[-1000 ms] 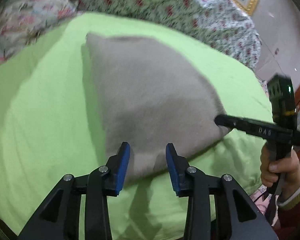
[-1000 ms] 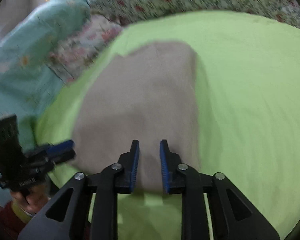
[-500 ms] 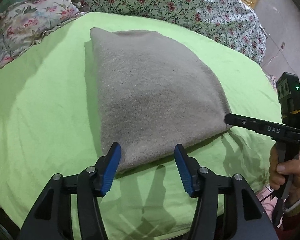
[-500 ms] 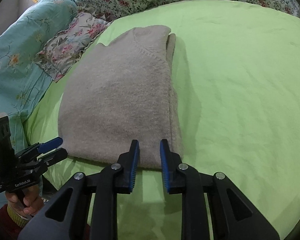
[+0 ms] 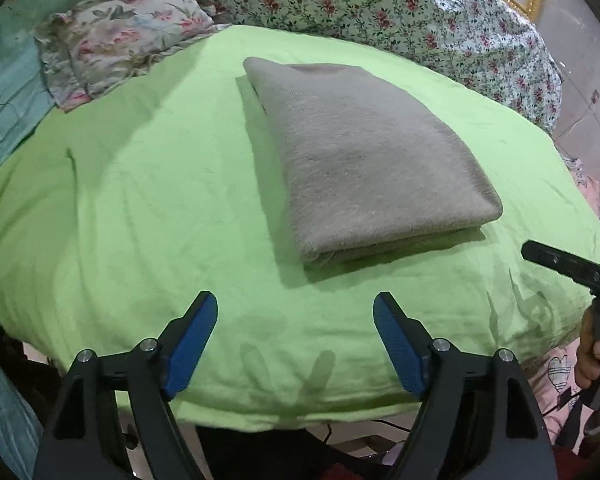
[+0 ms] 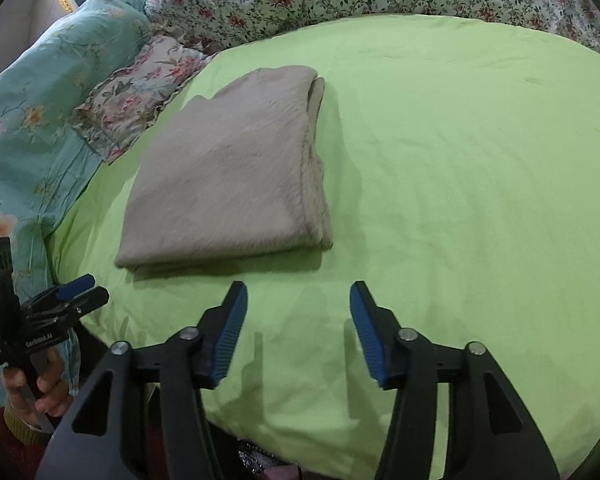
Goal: Fold small clothes
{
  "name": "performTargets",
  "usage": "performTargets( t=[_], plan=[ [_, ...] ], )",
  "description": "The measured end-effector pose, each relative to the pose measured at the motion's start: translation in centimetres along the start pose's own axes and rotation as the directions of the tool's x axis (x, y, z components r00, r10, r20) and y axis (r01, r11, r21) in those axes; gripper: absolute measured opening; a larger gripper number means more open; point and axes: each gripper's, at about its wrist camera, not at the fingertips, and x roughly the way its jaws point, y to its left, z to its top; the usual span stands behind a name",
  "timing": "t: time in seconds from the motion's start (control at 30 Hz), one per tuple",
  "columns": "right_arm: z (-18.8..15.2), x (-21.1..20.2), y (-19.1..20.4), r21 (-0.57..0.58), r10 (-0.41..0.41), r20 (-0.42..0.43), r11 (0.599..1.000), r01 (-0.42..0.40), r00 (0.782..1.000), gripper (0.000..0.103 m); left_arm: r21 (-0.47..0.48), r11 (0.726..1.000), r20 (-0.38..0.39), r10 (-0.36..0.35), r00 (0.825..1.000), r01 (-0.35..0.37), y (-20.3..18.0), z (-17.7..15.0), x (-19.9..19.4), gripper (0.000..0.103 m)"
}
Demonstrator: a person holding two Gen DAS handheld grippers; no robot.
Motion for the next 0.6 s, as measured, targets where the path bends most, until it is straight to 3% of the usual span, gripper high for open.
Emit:
performTargets(
  t=[0.4, 0.6],
  plan=[
    [-3.7, -1.4, 1.0, -0.05, -0.011, -0.046, 0.999, 0.008, 0.999, 0.083, 0.099, 0.989, -0.008, 0.11, 0.994, -0.109, -0.9, -2.4, -1.7, 0.088],
    [-3.7, -2.2, 2.1, -0.104, -0.011, -0.031, 0.995, 0.007, 0.999, 0.088, 0.073, 0.993, 0.007, 0.096, 0.995, -0.096, -0.7, -2.1, -2.5, 0.09]
  ],
)
